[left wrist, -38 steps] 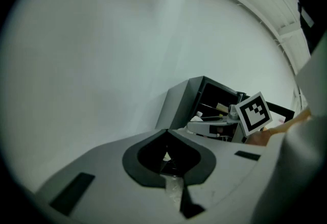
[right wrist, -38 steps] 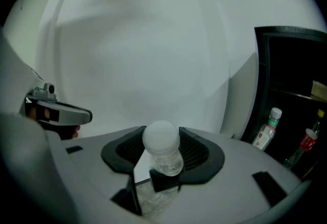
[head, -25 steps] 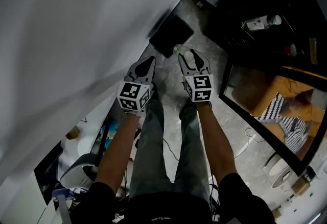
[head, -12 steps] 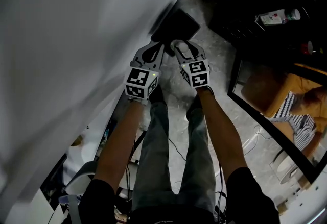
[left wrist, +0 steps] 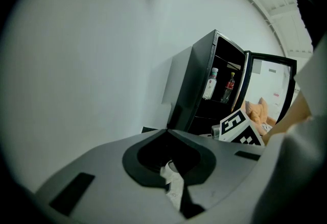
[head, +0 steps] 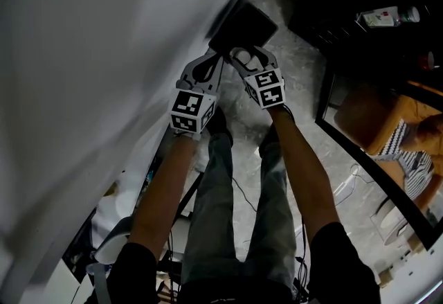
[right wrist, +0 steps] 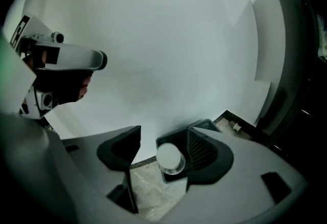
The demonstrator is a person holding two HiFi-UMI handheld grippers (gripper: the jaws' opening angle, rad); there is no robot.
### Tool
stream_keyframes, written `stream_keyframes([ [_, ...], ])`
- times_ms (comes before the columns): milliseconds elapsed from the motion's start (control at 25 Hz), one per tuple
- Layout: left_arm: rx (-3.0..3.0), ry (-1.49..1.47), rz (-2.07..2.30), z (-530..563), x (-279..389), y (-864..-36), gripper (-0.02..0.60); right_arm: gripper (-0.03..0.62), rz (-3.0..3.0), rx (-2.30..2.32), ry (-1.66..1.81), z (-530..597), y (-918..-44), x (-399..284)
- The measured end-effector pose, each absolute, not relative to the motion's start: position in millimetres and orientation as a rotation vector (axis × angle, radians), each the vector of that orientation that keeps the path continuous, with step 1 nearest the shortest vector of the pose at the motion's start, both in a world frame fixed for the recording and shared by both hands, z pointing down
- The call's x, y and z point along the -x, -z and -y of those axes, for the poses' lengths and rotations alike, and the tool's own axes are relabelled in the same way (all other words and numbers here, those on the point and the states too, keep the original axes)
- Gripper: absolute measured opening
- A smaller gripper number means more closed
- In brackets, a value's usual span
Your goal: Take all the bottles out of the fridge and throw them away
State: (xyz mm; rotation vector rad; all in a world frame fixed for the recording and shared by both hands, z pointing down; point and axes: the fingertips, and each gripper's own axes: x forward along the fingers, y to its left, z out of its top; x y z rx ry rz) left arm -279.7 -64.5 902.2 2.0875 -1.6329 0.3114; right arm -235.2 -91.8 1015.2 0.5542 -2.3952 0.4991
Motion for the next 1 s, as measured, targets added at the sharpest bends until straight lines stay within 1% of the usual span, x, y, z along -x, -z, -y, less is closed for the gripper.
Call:
stream_keyframes([
  [40, -2.086, -0.311, 1.635, 64.2, 279.4, -902.6, 0.002, 0.275, 2.391, -0.552, -0.505, 91.5, -1016.5, 233.2],
  [200, -2.083, -0.318, 1.638, 58.9, 276.1, -895.9, 0.002, 0.276, 2.399, -0.604, -0.529, 86.8, -1002.5, 216.5],
  [440, -2.070, -0.249, 1.698, 64.4, 265.3, -847.3, 0.002, 0.271, 2.446, -0.718, -0.566, 87.3, -934.4, 176.2],
  [480, -2.070, -0.240, 1.707, 66.3, 262.6, -834.2, 0.002, 0.257, 2.452, -0.738, -0.563, 88.2, -917.9, 168.6],
  [640, -2.074, -0.213, 1.732, 66.6, 247.4, -775.4, 0.002, 0.111, 2.470, -0.839, -0.521, 88.7, -840.6, 134.7],
  [720, -2.079, -0.196, 1.738, 68.2, 236.5, -744.2, 0.002, 0.052, 2.484, -0.878, -0.511, 90.5, -800.0, 118.1],
  [840, -2.093, -0.160, 1.721, 72.6, 215.7, -697.0, 0.002, 0.013, 2.511, -0.908, -0.536, 93.3, -740.9, 95.5],
  [1000, -2.160, -0.126, 1.662, 81.2, 178.4, -630.2, 0.002, 0.009, 2.552, -0.958, -0.528, 100.6, -663.3, 65.3],
])
